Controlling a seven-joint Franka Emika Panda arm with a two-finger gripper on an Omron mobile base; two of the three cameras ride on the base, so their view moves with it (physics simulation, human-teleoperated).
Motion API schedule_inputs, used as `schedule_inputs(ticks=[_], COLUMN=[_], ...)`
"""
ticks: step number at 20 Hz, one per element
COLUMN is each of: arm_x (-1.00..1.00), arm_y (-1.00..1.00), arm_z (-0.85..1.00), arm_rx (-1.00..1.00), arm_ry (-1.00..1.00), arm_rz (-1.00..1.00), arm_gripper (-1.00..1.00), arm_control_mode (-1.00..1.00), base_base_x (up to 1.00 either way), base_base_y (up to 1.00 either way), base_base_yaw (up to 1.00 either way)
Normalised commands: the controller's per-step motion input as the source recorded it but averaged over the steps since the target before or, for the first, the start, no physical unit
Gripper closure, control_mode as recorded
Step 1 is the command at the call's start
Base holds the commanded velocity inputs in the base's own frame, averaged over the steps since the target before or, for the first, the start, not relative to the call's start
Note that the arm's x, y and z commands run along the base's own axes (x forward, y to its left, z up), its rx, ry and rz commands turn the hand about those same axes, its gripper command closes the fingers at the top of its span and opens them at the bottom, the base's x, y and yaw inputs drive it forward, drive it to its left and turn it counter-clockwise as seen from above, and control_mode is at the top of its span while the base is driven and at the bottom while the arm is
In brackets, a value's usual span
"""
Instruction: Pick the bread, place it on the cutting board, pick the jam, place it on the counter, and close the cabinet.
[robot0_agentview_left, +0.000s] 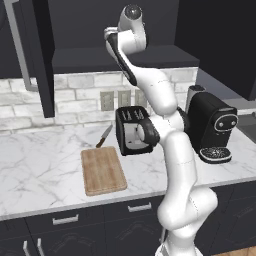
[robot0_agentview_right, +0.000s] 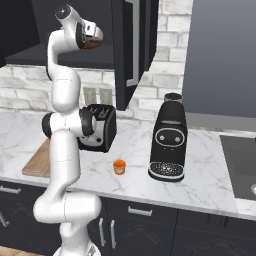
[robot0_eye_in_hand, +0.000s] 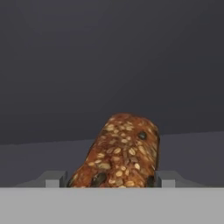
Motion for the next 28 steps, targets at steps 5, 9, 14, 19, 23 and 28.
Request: schedule_inputs(ticks=[5,9,14,19,23,28], arm_x=[-0.77,-0.91,-0.96,-0.87,-0.89,-0.93], arm_y=[0.00,0.00,0.00,0.00,0.00,0.09], arm_z=[0.00,-0.06,-0.18,-0.12,-0.11,-0.28], arm_rx=[-0.08,-0.10,-0.07,-0.08,-0.08,-0.05], arm_ry=[-0.09,-0.09,-0.04,0.00,0.00,0.00], arm_rz=[0.00,0.00,0.00,0.00,0.03,0.02], arm_gripper=[1.00,1.00,1.00,1.00,1.00,1.00], arm_control_mode=[-1.00,-1.00,-1.00,-1.00,-1.00,-1.00], base_base_x=[0.00,0.00,0.00,0.00,0.00,0.00], base_base_y=[0.00,0.00,0.00,0.00,0.00,0.00], base_base_yaw=[0.00,0.00,0.00,0.00,0.00,0.00])
